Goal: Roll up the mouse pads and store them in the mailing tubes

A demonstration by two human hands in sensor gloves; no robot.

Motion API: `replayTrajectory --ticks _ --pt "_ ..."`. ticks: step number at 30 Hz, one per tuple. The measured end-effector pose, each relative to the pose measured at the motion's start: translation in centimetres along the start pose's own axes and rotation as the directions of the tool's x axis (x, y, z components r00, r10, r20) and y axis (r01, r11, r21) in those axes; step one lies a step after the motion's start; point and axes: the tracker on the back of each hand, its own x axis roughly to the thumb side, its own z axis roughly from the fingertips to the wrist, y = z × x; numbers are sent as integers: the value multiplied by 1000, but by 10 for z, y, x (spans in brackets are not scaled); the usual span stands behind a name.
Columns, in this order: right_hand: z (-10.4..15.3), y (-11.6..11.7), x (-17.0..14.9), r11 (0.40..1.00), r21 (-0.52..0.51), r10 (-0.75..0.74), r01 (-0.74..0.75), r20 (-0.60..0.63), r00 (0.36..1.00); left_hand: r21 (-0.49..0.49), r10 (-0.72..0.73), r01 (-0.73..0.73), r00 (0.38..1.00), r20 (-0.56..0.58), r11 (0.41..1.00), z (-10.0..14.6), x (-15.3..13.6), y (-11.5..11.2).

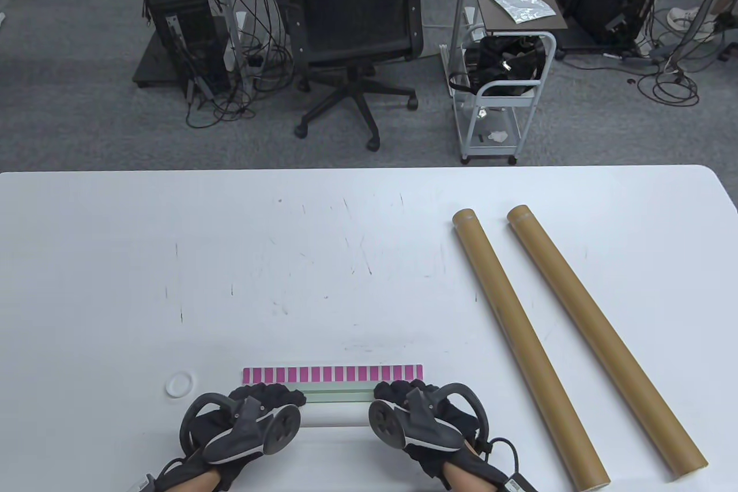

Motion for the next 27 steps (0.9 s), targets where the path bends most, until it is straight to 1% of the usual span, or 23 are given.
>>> replayTrajectory --ticks 2,6,8,10,12,13,14,15,18,23,25,27 --pt "-1 0 0 1000 19 -20 20 0 1000 -7 3 -3 1000 7 1000 0 -1 1" --pt "1 -2 0 992 89 -88 84 35 996 -62 45 -42 998 40 997 4 -1 3" --pt "0 -1 0 994 75 -79 76 33 996 -52 24 -22 999 37 998 3 -1 2" --pt "-1 0 -2 992 85 -96 93 27 995 -64 37 -35 999 30 997 1 -3 2" --pt "0 -1 -3 992 71 -104 102 26 994 -73 60 -59 998 16 996 0 -5 0" --pt "1 -1 -3 995 43 -95 94 26 995 -68 57 -56 998 15 996 0 -6 0" --pt "3 -3 -1 997 -11 -71 72 35 997 -55 46 -45 999 15 997 0 -6 0" --pt "3 -4 0 998 -22 -61 62 40 997 -52 36 -35 999 14 998 0 -5 0" --pt "2 -1 5 1000 -12 4 -4 52 999 -45 18 -18 1000 6 999 0 -4 0" --pt "-3 2 1 998 28 -56 55 24 998 -13 -26 25 1000 -1 1000 1 -1 1" --pt "-3 3 2 997 35 -63 63 19 998 46 -109 110 994 -15 993 4 1 6" --pt "-2 3 3 999 22 -42 42 16 999 35 -137 138 990 -20 990 4 4 6"
